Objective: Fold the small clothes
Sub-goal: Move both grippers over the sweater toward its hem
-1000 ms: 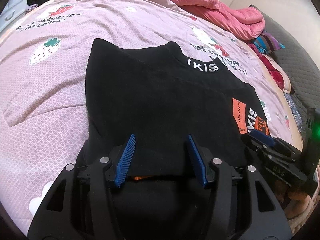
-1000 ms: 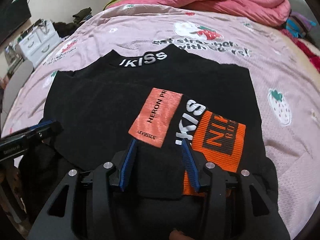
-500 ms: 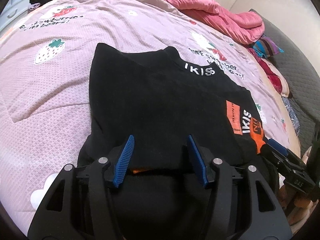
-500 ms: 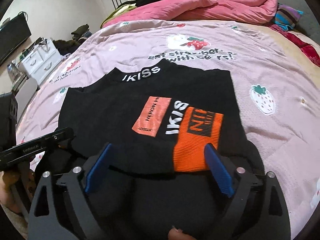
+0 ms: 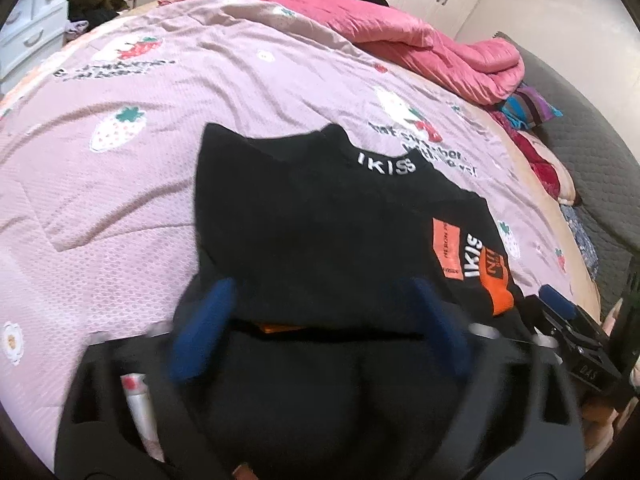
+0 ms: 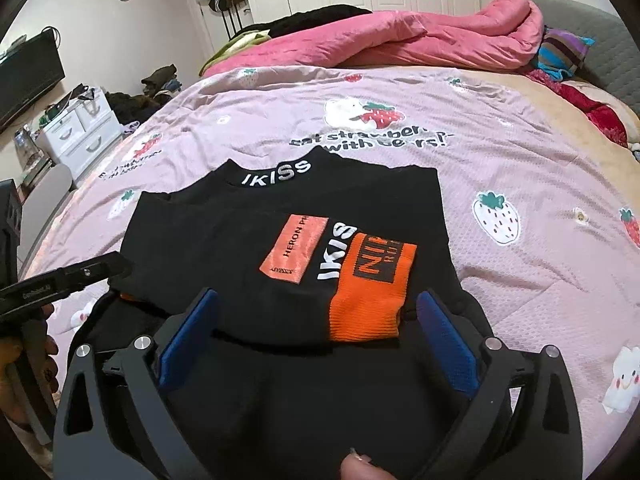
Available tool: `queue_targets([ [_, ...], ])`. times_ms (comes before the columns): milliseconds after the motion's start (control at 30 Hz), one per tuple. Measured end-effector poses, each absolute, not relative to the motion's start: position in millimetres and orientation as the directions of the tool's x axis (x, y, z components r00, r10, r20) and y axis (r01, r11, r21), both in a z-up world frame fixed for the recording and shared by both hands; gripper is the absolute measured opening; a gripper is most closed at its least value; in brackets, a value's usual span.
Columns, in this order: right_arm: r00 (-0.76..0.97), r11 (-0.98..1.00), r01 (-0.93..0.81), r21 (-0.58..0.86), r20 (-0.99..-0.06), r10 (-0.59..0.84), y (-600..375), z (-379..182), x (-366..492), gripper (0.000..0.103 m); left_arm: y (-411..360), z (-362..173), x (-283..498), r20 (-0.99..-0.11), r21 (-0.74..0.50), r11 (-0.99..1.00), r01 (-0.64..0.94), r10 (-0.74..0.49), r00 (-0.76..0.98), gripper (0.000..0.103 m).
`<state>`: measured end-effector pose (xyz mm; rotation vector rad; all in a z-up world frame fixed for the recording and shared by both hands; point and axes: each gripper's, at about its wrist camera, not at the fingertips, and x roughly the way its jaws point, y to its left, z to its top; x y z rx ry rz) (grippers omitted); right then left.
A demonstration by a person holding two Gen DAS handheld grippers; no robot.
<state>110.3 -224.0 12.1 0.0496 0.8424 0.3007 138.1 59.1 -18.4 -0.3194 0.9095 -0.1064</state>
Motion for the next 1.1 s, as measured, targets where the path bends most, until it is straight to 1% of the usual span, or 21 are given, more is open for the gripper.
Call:
queue_targets([
  [1100,0.707,0.951,-0.257,0.172,-0.638,0.306,-239,60,70,0.099,49,23,89,-0.724,-0.248,0.969,0.002,-0.186,0.664,0.094],
])
